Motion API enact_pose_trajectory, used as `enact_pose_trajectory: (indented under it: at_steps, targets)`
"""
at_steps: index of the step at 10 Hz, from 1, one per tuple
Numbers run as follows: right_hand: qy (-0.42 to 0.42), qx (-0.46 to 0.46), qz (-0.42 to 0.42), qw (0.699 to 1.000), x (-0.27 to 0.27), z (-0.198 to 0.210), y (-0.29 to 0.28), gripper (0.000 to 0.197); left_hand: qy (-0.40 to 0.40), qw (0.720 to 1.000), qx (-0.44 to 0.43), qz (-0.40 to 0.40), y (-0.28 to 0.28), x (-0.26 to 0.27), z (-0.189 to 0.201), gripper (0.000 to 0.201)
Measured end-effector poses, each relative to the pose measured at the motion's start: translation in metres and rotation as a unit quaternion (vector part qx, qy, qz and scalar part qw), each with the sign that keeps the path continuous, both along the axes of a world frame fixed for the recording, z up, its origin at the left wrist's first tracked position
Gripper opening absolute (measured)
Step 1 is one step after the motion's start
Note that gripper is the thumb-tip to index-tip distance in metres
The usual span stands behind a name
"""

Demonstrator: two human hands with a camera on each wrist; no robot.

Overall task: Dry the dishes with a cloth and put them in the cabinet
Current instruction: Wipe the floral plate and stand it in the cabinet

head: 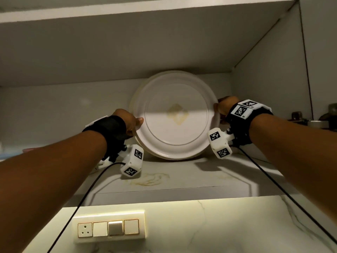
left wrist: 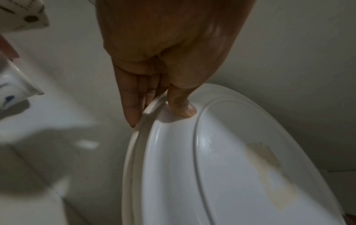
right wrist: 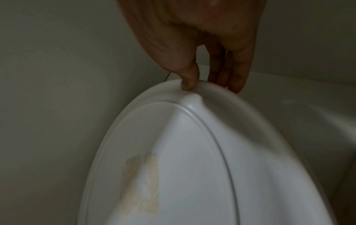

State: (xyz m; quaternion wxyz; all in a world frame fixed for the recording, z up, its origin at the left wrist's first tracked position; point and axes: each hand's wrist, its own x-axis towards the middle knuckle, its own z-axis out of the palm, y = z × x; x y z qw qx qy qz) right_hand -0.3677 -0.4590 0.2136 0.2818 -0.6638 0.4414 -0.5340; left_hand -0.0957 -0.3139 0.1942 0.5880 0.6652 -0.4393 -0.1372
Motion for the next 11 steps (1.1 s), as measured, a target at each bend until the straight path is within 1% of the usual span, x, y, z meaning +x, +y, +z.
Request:
enact_pose_trajectory:
  at_steps: [1,2,3,4,5,7,8,9,11]
  targets:
    - [0.019,0.005,-0.015,1.000,0.000,-0.005,0.002,0.037,-0.067,0.997,0.009,0.035,-0.012,0.004,-0.003,0.038]
    - [0.030,-0.003,-0.014,0.999,0.003,-0.006,-0.005,0.037,-0.105,0.993,0.017,0.051,-0.017,0.006,-0.006,0.037]
    - [0.039,-0.012,-0.019,0.999,0.003,-0.008,-0.012,0.037,-0.111,0.993,0.018,0.044,-0.019,0.003,-0.004,0.026]
    - [0.048,-0.010,-0.022,0.999,0.004,-0.011,-0.018,0.036,-0.093,0.995,0.017,0.041,-0.023,0.003,-0.003,0.022]
    - [0.047,-0.012,-0.026,0.998,0.004,-0.013,-0.021,0.034,-0.109,0.993,0.030,0.045,-0.022,0.000,-0.003,0.024]
    - [0.054,-0.023,-0.037,0.998,0.008,-0.013,-0.014,0.012,-0.073,0.997,0.028,0.014,-0.023,0.000,-0.003,0.025]
    - [0.059,-0.030,-0.039,0.997,0.009,-0.015,-0.010,0.010,-0.084,0.996,0.021,0.010,-0.026,0.001,-0.003,0.022]
    - [0.063,-0.035,-0.036,0.997,0.009,-0.019,-0.009,0.007,-0.103,0.994,0.020,0.011,-0.025,0.001,-0.005,0.026]
    - [0.060,-0.030,-0.043,0.997,0.007,-0.019,-0.007,0.028,-0.100,0.995,0.012,0.014,-0.024,-0.004,-0.005,0.029]
